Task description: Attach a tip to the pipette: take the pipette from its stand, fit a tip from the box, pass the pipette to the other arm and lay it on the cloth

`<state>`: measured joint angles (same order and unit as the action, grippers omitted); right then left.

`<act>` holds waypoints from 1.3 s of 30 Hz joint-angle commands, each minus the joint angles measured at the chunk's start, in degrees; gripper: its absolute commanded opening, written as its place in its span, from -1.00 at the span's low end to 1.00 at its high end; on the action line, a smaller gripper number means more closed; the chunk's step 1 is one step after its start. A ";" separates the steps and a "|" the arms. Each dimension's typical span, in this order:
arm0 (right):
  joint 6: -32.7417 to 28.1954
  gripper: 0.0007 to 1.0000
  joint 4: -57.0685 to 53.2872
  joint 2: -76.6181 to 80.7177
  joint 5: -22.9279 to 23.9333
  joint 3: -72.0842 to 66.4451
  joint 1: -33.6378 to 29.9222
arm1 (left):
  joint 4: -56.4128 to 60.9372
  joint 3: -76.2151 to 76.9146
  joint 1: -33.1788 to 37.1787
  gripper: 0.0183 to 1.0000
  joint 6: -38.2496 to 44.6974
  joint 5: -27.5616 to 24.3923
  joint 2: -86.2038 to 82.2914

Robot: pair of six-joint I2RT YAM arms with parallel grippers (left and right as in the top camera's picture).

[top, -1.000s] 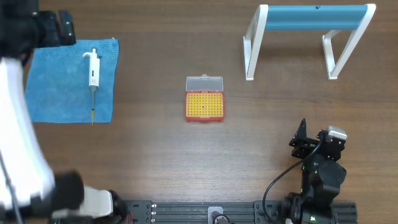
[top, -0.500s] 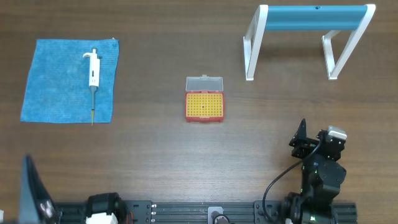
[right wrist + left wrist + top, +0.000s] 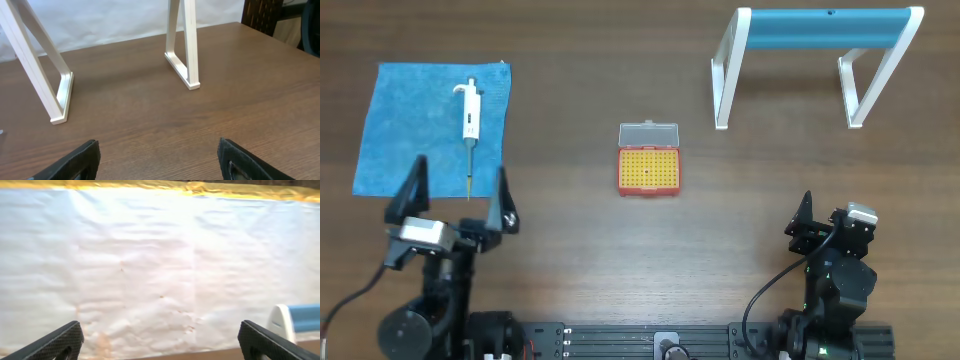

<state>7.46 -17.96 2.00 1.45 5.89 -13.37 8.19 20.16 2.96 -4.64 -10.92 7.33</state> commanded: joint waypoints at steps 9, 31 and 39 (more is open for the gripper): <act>0.83 0.56 0.11 -0.22 0.50 -0.42 0.33 | 5.40 -19.85 -5.62 1.00 -4.09 9.38 -7.15; 0.83 0.55 0.11 -0.22 0.50 -0.42 0.33 | -11.91 -19.85 -2.60 1.00 -1.75 1.03 -7.13; 0.83 0.55 0.11 -0.22 0.50 -0.42 0.33 | -11.91 -19.85 -2.60 1.00 -1.75 1.03 -7.13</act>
<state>7.46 -17.96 1.98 1.45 5.87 -13.37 -3.44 0.36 0.60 -7.35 -8.19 0.73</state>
